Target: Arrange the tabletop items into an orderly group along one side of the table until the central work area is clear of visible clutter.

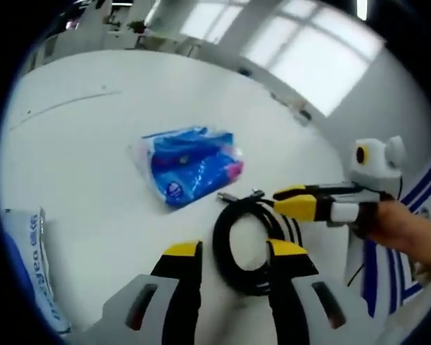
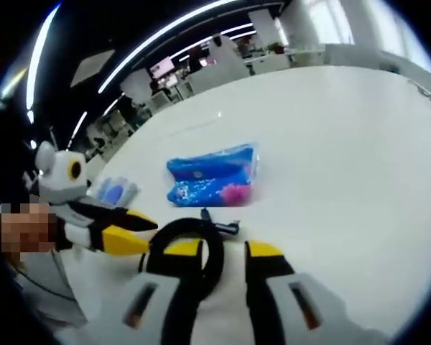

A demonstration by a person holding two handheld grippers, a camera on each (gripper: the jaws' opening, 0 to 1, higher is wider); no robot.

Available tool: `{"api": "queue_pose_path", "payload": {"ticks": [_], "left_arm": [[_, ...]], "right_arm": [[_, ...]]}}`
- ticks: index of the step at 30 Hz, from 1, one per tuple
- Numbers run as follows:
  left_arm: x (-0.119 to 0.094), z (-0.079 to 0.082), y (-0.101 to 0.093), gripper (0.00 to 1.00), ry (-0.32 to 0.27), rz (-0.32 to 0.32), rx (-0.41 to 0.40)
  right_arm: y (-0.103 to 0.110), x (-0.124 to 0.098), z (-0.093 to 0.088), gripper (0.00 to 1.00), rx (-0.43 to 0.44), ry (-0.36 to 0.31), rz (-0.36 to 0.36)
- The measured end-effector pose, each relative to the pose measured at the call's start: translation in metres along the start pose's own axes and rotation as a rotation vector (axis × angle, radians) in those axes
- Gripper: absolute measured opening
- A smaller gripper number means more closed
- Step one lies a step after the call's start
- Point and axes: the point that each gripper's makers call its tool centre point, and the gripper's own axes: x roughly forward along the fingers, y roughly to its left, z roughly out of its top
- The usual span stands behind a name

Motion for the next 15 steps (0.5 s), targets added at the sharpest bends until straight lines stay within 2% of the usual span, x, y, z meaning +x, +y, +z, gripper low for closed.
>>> {"api": "queue_pose_path", "payload": {"ticks": [5, 9, 12, 15], "left_arm": [[-0.007, 0.003, -0.004, 0.36, -0.018, -0.005, 0.035], [-0.014, 0.007, -0.007, 0.39, -0.040, -0.011, 0.040], [-0.019, 0.006, -0.010, 0.45, -0.040, -0.016, 0.077], [-0.026, 0.008, -0.014, 0.48, -0.060, -0.025, 0.092]], "right_arm": [[0.006, -0.004, 0.007, 0.25, 0.030, -0.028, 0.018], [0.011, -0.008, 0.012, 0.26, 0.009, -0.040, 0.017], [0.014, -0.012, 0.017, 0.27, 0.002, -0.057, 0.020], [0.021, -0.016, 0.021, 0.25, -0.007, -0.066, 0.034]]}}
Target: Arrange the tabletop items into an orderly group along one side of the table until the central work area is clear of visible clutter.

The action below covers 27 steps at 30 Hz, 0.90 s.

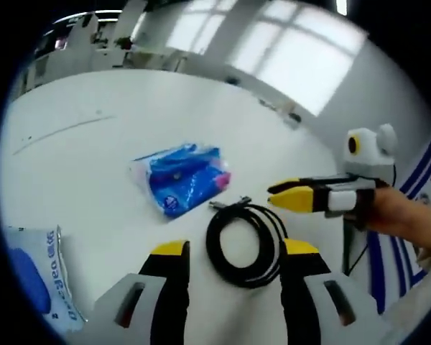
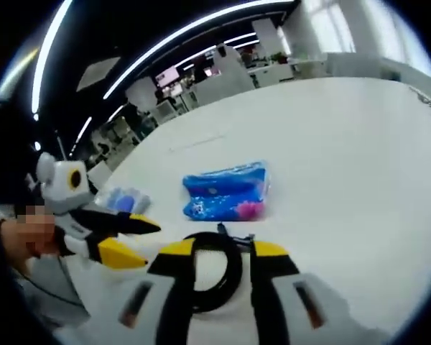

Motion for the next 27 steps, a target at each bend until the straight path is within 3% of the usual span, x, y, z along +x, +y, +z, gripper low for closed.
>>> {"api": "queue_pose_path", "payload": {"ticks": [16, 27], "left_arm": [[-0.043, 0.014, -0.003, 0.58, -0.084, 0.013, 0.024], [-0.076, 0.023, -0.007, 0.61, -0.137, 0.033, 0.046]], "right_arm": [[0.018, -0.017, 0.016, 0.41, -0.065, -0.050, 0.014], [0.042, -0.028, 0.027, 0.49, -0.117, -0.074, 0.042]]}}
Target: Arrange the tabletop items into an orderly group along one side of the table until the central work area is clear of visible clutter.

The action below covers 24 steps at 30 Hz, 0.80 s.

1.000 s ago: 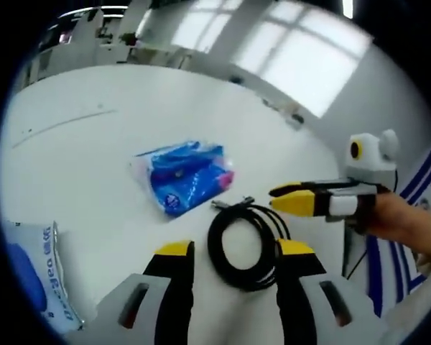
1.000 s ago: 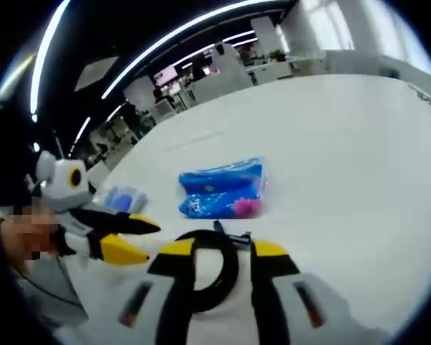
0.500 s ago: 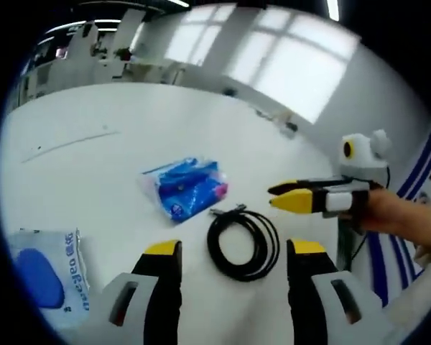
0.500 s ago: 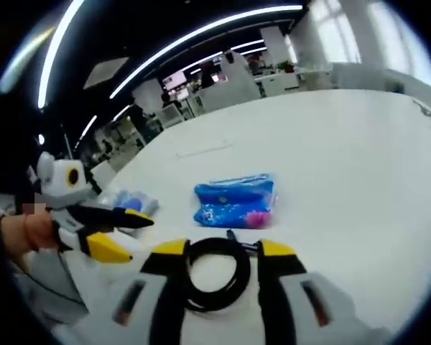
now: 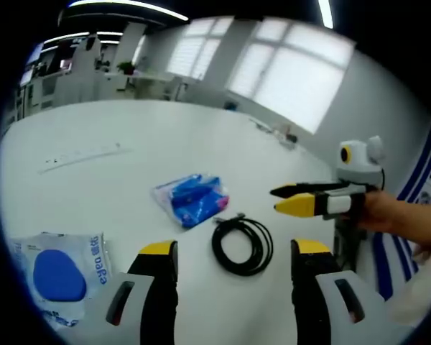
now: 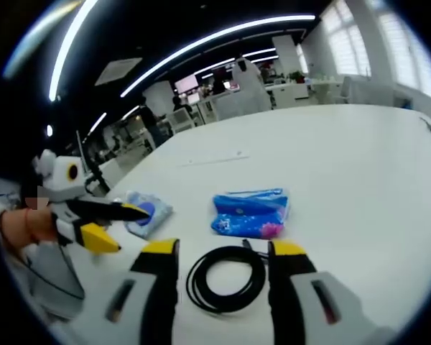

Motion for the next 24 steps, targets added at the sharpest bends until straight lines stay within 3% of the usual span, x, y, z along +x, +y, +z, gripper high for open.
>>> {"api": "queue_pose_path", "payload": {"ticks": [13, 24], "left_arm": [[-0.057, 0.012, 0.004, 0.64, -0.074, 0.040, 0.016], [-0.127, 0.015, 0.014, 0.69, -0.140, 0.091, 0.042]], "right_arm": [[0.046, -0.009, 0.020, 0.54, -0.051, -0.039, 0.038], [0.092, -0.009, 0.032, 0.54, -0.082, -0.067, 0.078]]}}
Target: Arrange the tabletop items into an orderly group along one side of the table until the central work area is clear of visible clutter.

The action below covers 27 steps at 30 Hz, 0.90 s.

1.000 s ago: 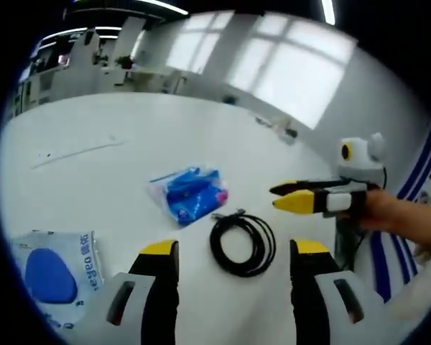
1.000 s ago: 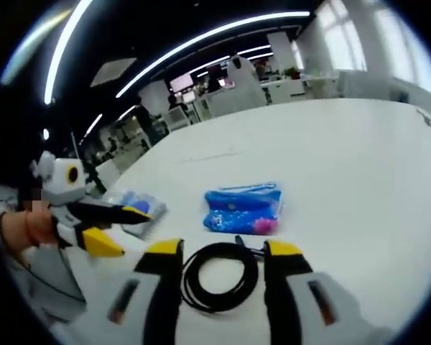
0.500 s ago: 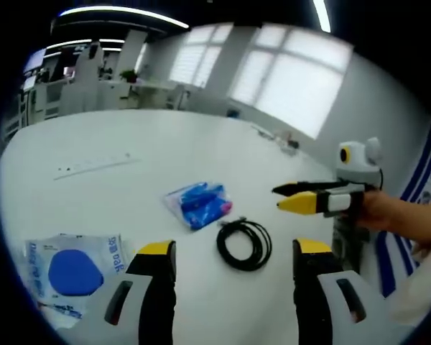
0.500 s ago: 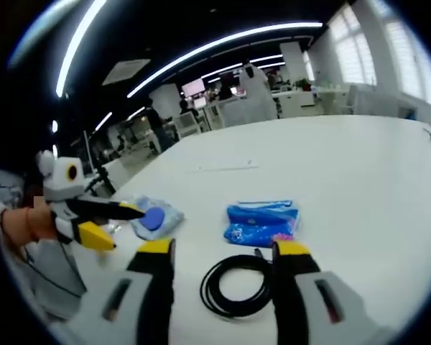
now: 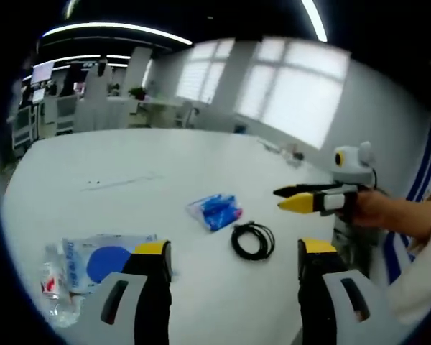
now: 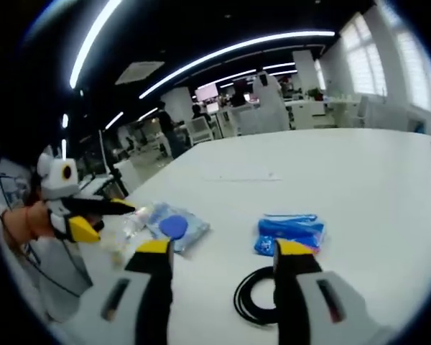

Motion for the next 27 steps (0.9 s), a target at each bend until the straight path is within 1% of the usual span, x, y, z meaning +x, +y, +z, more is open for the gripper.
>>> {"api": "queue_pose_path", "payload": {"ticks": [2, 5, 8, 11, 16, 17, 21, 24, 27], "left_arm": [[-0.011, 0.002, 0.003, 0.70, -0.015, 0.011, 0.001], [-0.033, 0.003, 0.011, 0.71, -0.034, 0.030, 0.002], [-0.056, 0.003, 0.020, 0.72, -0.041, 0.055, 0.002], [-0.071, 0.002, 0.027, 0.73, -0.041, 0.067, 0.004], [-0.102, 0.006, 0.042, 0.74, -0.068, 0.101, 0.003], [-0.106, 0.007, 0.045, 0.74, -0.069, 0.105, 0.000], [-0.123, 0.006, 0.057, 0.74, -0.072, 0.126, 0.001], [-0.133, 0.007, 0.063, 0.74, -0.079, 0.134, -0.003], [-0.140, 0.008, 0.069, 0.74, -0.081, 0.139, 0.002]], "right_arm": [[0.007, 0.002, 0.001, 0.54, -0.004, 0.000, 0.006], [0.023, 0.005, 0.003, 0.54, -0.018, -0.003, 0.023], [0.037, 0.009, 0.004, 0.54, -0.024, -0.003, 0.037], [0.052, 0.013, 0.003, 0.54, -0.033, 0.001, 0.050], [0.073, 0.020, 0.001, 0.54, -0.043, 0.007, 0.066], [0.072, 0.021, 0.001, 0.54, -0.042, 0.012, 0.069], [0.085, 0.026, 0.000, 0.56, -0.068, 0.022, 0.079], [0.096, 0.030, 0.001, 0.58, -0.070, 0.025, 0.088], [0.102, 0.034, 0.002, 0.60, -0.069, 0.028, 0.092]]}}
